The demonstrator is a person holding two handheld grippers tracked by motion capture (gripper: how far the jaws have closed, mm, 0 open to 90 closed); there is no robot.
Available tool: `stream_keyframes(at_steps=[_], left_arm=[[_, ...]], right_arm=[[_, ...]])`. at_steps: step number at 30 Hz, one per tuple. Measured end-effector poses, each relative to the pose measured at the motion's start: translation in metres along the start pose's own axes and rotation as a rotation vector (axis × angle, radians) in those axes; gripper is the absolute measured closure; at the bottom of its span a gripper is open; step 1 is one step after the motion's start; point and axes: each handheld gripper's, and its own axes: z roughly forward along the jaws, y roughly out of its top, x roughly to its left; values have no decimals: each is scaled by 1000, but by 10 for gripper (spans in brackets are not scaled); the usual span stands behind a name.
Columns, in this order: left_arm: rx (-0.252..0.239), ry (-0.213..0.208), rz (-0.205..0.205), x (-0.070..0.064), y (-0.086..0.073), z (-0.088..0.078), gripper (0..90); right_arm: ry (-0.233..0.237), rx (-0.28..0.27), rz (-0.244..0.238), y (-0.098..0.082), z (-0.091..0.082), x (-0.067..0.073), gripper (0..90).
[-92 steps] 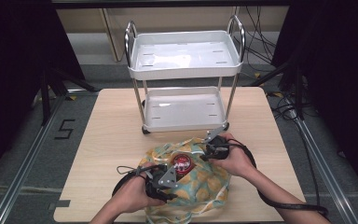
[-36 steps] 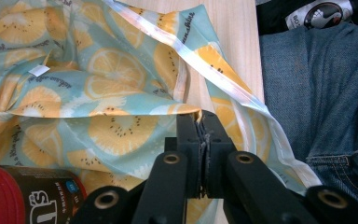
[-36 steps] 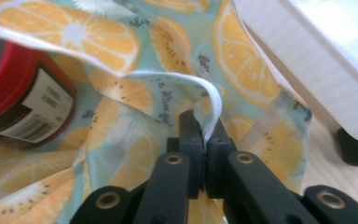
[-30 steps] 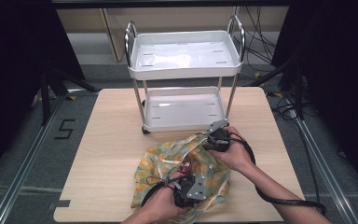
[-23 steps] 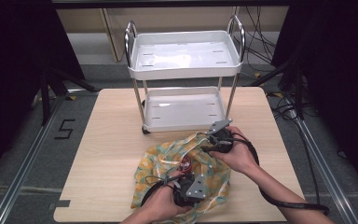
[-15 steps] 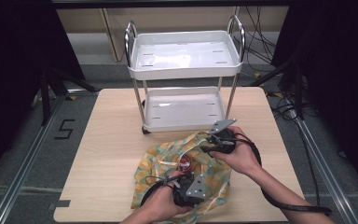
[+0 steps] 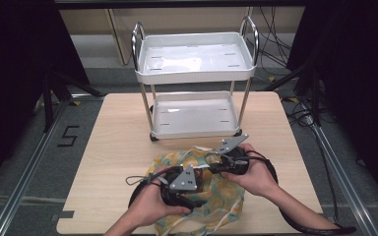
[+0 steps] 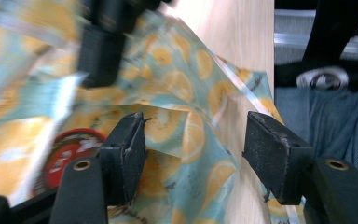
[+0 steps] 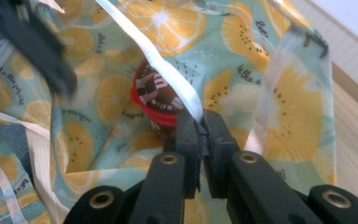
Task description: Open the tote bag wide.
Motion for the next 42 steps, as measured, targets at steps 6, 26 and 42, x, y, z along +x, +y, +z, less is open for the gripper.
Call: stream_keyframes(at_steps=[6,26,42], left_arm=[[-69,-17,-115,21,-7,-15,456],[287,247,-120,73,-52,25,768],[276,280,-172,90,-59,38,897]], right_arm=[[-45,12,12,3,4,-7,882],[-125,82,-56,3,41,-27,811],[-164,102,-70,-1,43,-32,757]])
